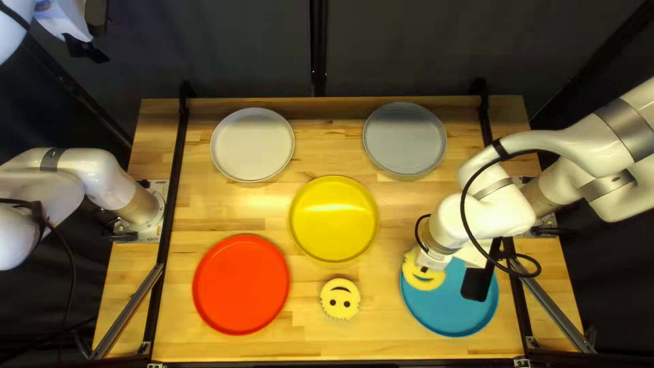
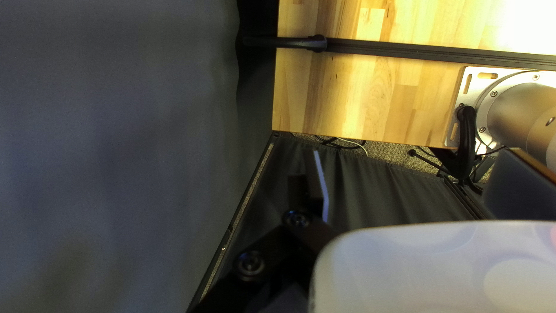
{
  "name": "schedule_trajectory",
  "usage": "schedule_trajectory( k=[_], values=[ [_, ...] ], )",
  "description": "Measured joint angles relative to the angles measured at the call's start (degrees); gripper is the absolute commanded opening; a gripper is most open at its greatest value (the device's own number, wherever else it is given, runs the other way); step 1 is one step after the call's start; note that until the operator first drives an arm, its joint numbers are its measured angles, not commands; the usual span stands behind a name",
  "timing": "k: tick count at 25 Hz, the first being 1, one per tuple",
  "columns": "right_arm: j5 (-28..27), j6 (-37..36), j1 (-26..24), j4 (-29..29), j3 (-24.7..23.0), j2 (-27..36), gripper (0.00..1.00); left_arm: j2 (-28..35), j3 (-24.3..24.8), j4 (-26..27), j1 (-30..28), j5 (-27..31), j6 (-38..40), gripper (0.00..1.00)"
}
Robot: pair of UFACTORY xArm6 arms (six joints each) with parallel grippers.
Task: Pick up sponge and scrub the plate
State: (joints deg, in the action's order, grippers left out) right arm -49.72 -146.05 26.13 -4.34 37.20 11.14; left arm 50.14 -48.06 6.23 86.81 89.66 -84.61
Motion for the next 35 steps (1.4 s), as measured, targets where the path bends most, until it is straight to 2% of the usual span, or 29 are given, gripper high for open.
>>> schedule_trajectory(
  k=[3, 11, 20, 25, 31, 35],
  values=[
    [1.52, -1.44, 0.03, -0.40, -1.47, 1.40, 0.00, 0.00, 0.00, 0.00, 0.00, 0.00, 0.00, 1.00],
    [1.71, -1.46, 0.07, -0.37, -1.62, 1.53, 0.00, 0.00, 0.00, 0.00, 0.00, 0.00, 0.00, 1.00],
    [2.20, 11.27, 4.16, 5.07, -1.77, -1.15, 0.00, 0.00, 0.00, 0.00, 0.00, 0.00, 0.00, 1.00],
    [4.37, 11.71, 5.25, 6.40, -5.39, -0.20, 0.00, 0.00, 0.00, 0.00, 0.00, 0.00, 0.00, 1.00],
    [4.12, 11.99, 7.96, 6.40, -4.80, -1.43, 0.00, 0.00, 0.00, 0.00, 0.00, 0.00, 0.00, 1.00],
    [4.21, 12.10, 8.65, 6.01, -7.37, 0.66, 0.00, 0.00, 0.00, 0.00, 0.00, 0.00, 0.00, 1.00]
  ],
)
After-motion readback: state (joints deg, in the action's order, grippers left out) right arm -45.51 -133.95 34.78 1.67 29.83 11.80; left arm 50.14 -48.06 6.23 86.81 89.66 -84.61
